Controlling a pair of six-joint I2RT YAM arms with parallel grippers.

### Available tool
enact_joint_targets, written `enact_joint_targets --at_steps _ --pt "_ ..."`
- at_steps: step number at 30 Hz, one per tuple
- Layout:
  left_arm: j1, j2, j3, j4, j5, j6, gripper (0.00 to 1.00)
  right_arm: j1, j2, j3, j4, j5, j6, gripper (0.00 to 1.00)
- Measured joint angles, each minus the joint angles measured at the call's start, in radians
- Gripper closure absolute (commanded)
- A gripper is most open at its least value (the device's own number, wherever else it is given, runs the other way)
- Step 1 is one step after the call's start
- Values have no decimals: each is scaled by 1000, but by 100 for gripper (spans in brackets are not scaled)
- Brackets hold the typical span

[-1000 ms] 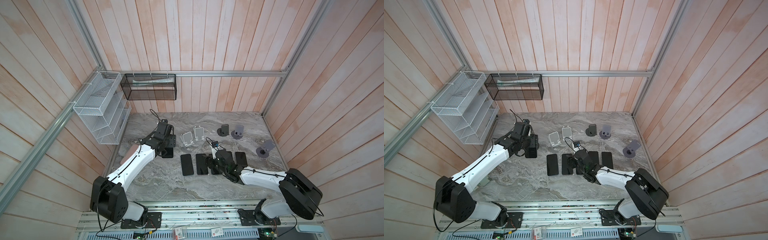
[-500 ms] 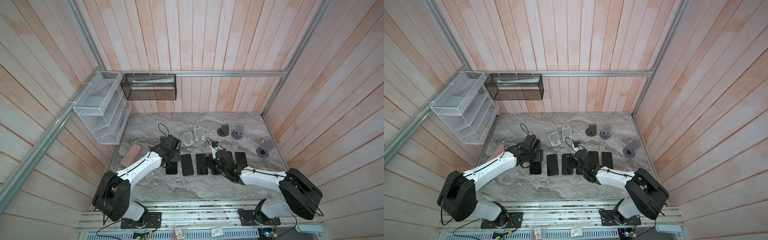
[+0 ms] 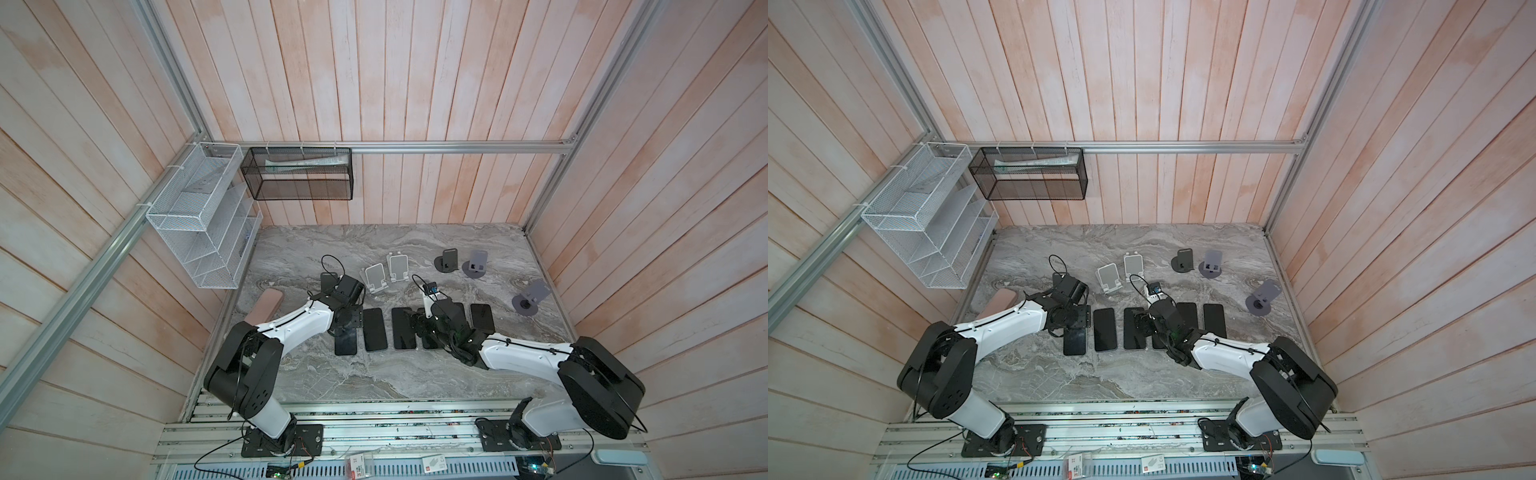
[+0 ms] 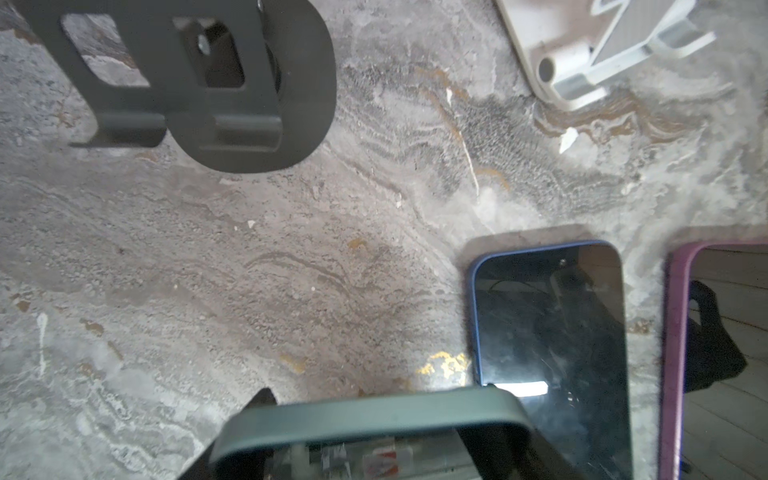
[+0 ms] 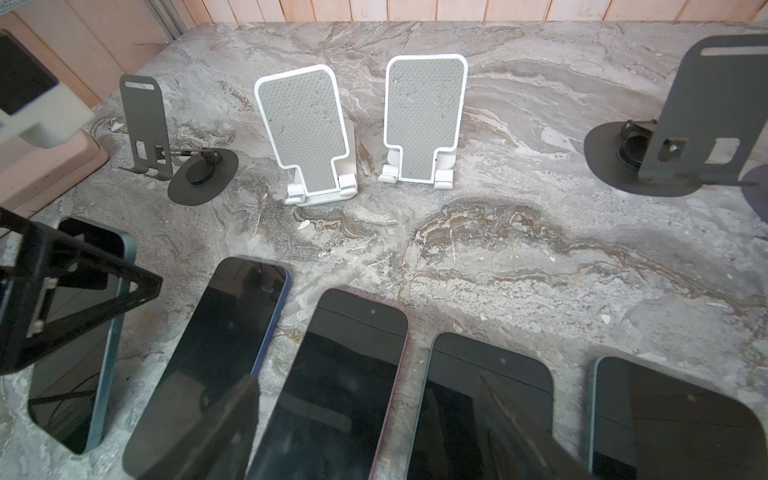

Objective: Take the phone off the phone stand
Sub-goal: 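Carry the green-edged phone with the left gripper and lay it flat beside the row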

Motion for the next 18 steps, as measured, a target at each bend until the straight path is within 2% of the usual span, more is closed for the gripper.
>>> enact_joint_targets --at_steps 7,18 --pt "-1 57 0 10 5 -12 30 0 0 0 0 0 0 18" --pt "-3 67 -5 18 -16 -19 24 0 0 0 0 0 0 18"
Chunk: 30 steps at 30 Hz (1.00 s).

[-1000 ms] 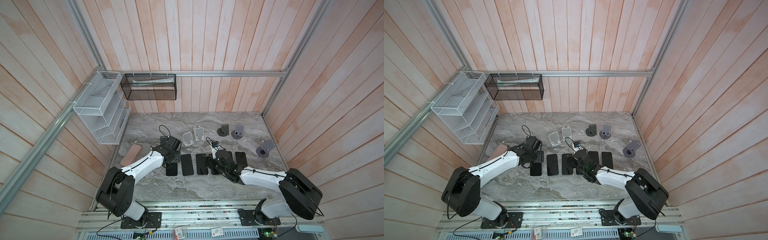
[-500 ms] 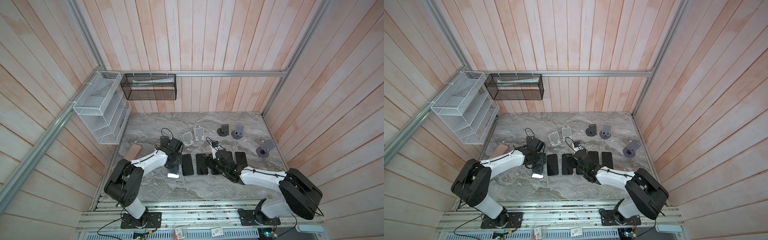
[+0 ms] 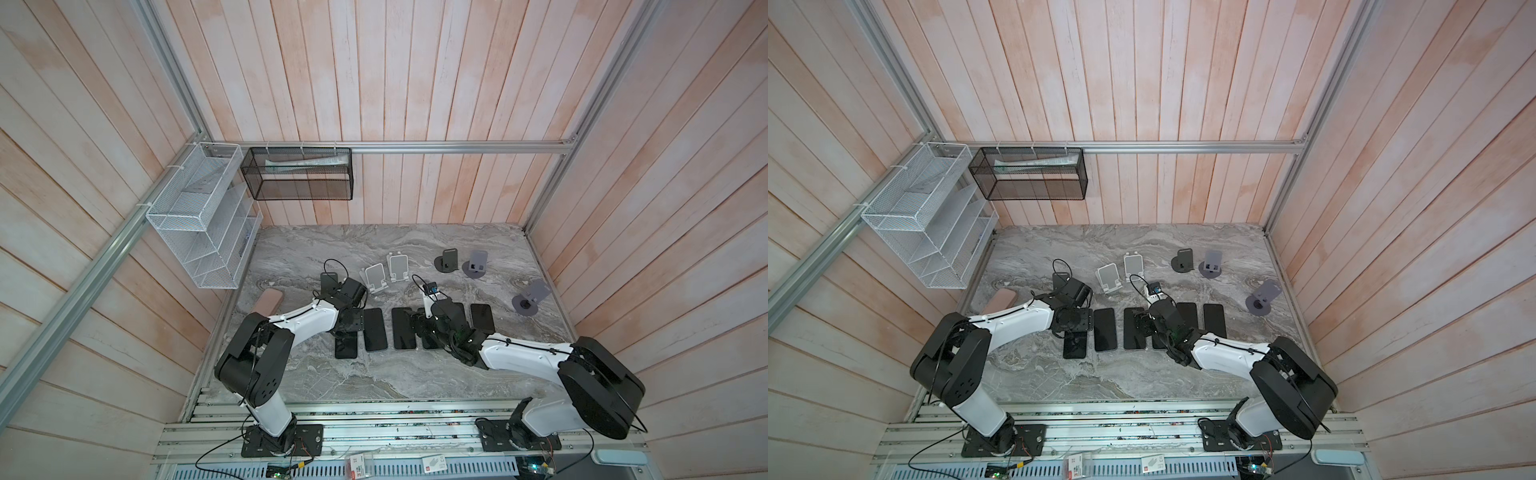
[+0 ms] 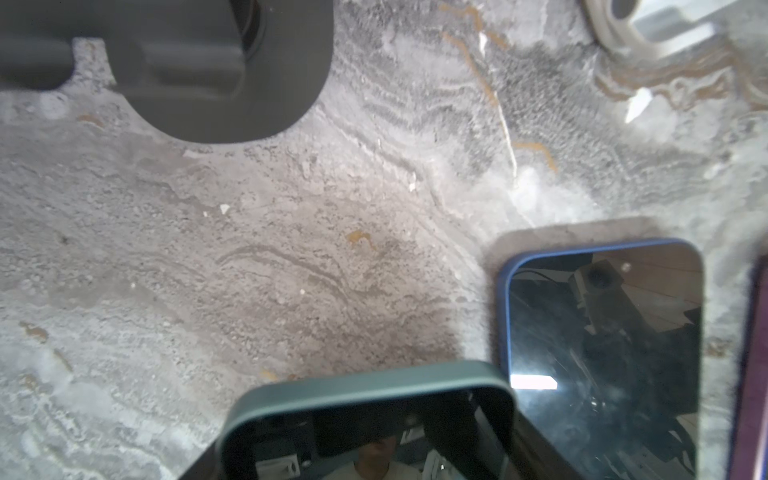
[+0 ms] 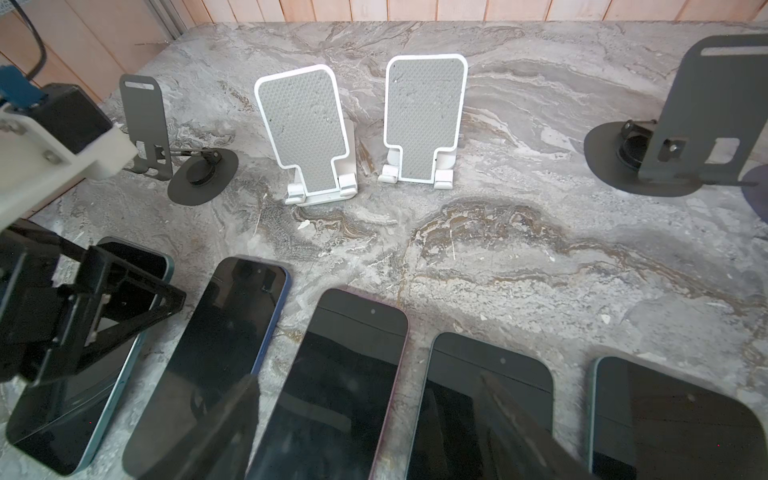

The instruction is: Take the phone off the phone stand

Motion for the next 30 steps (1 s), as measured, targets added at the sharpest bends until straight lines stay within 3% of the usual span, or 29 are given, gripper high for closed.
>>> enact_joint_targets --at_steps 23,26,30 --pt "-7 3 -26 14 -59 -2 15 0 -1 0 0 1 0 18" --pt "-10 -49 -6 -42 -66 10 1 0 -8 0 -3 5 0 18" --pt "-11 -201 39 -80 -85 47 0 0 -34 0 -3 23 -5 16"
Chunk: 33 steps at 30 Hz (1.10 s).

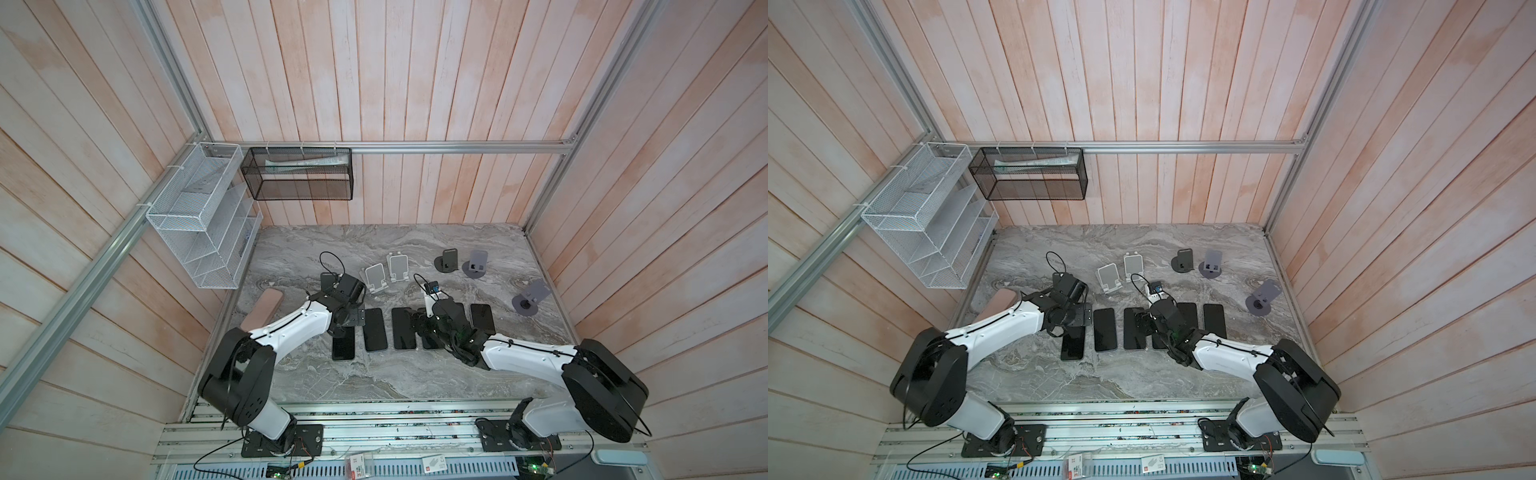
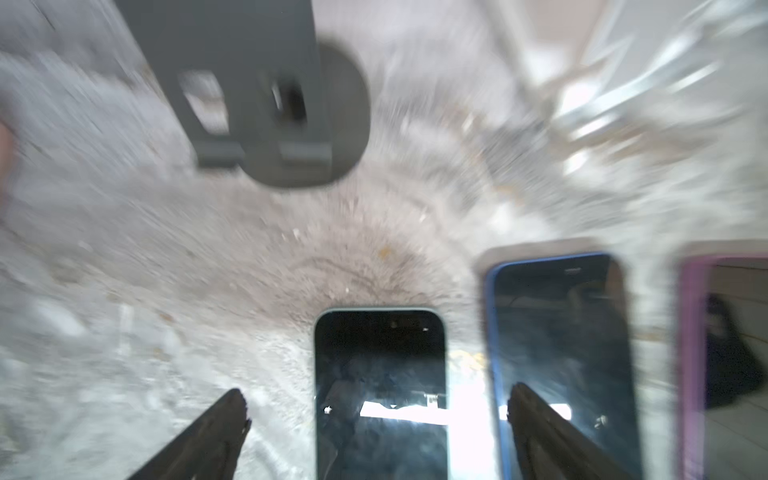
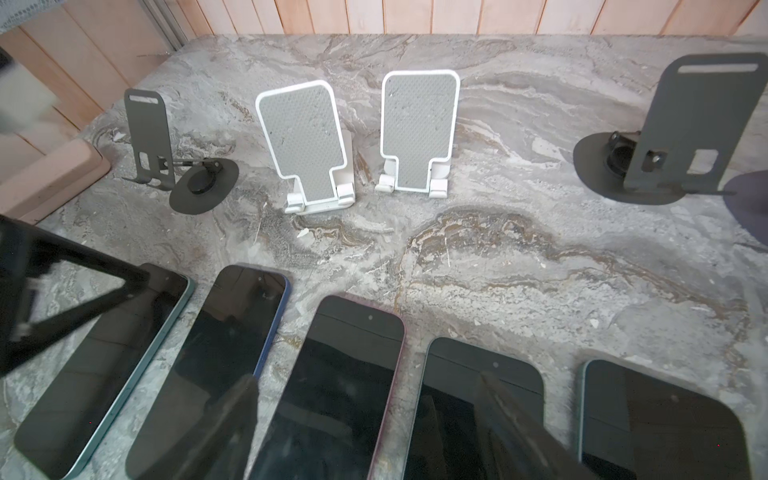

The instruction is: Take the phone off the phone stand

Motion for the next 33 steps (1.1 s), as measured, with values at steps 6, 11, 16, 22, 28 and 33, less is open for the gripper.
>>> enact_joint_targets --at_steps 6,11,16,22,28,33 --pt "0 -283 20 18 -4 67 0 -16 -81 -38 36 30 -8 14" --pt "0 -460 -20 111 -22 101 0 -23 -140 -43 38 74 -7 13" --pt "0 -481 -61 186 -76 93 0 -23 -200 36 0 92 -22 2" --pt "0 -462 -261 408 -134 112 0 -24 -233 35 51 124 -49 2" --pt "13 -417 -554 753 -90 314 0 -171 -234 -23 66 81 -50 2" --pt "148 -393 -642 990 -56 374 0 -375 -318 -171 163 0 -52 2"
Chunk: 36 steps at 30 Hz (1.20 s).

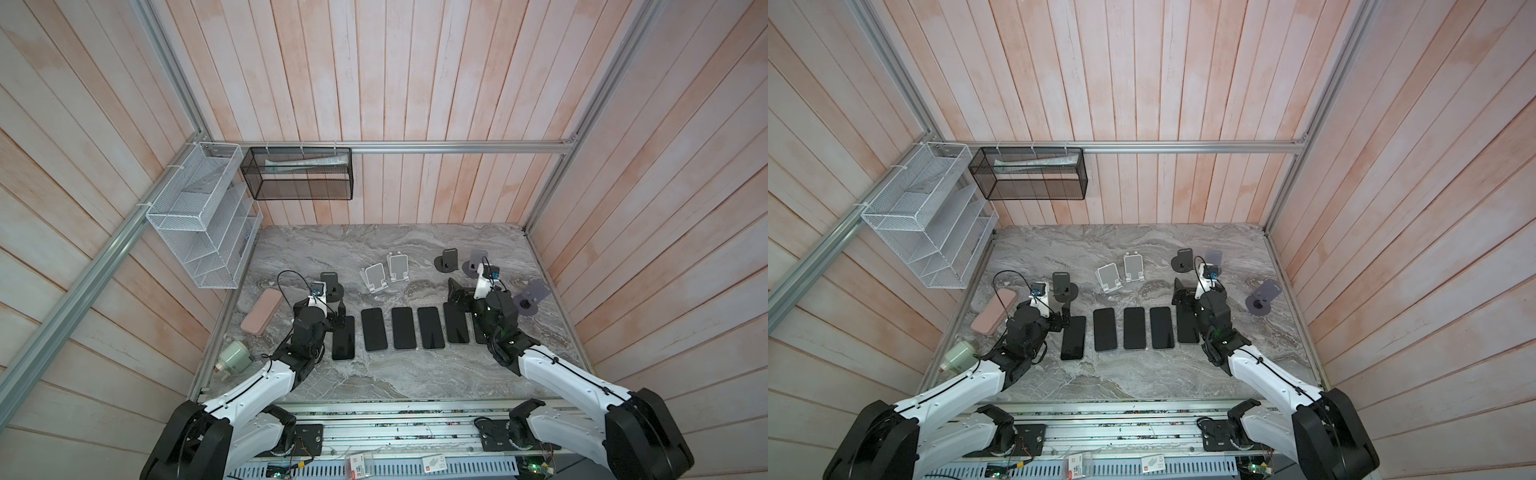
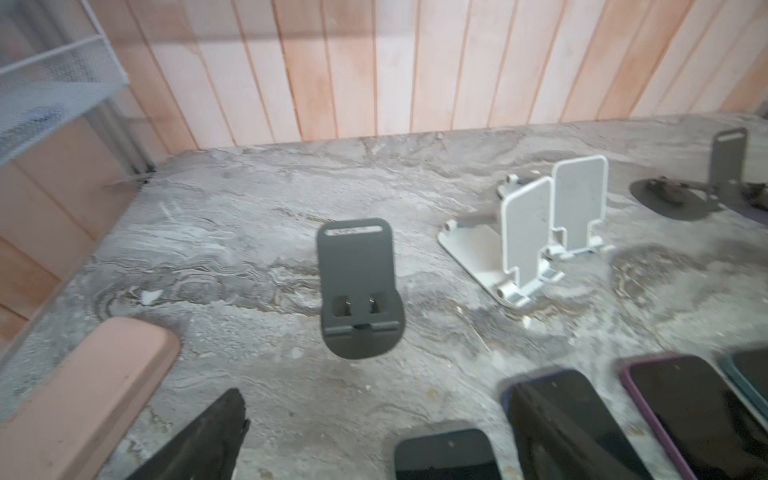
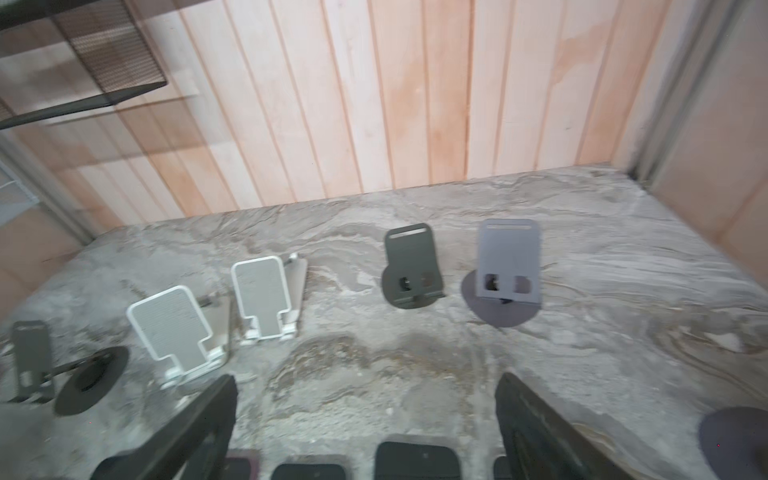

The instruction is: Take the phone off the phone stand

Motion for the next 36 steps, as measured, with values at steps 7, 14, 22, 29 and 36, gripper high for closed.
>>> enact_joint_targets --at_steps 7,14,22,29,36 --pt "250 73 -3 206 95 29 0 -173 -37 -98 146 -134 -79 2" --pt "348 326 -34 431 146 44 0 -241 -40 -138 253 -170 -269 2" --pt "375 449 -84 643 152 36 0 -325 113 -224 427 -153 -342 2" --pt "376 447 -84 687 153 35 0 -361 356 -258 634 -182 -360 2" --pt "377 447 -84 695 152 32 0 -438 456 -241 720 -196 -306 2"
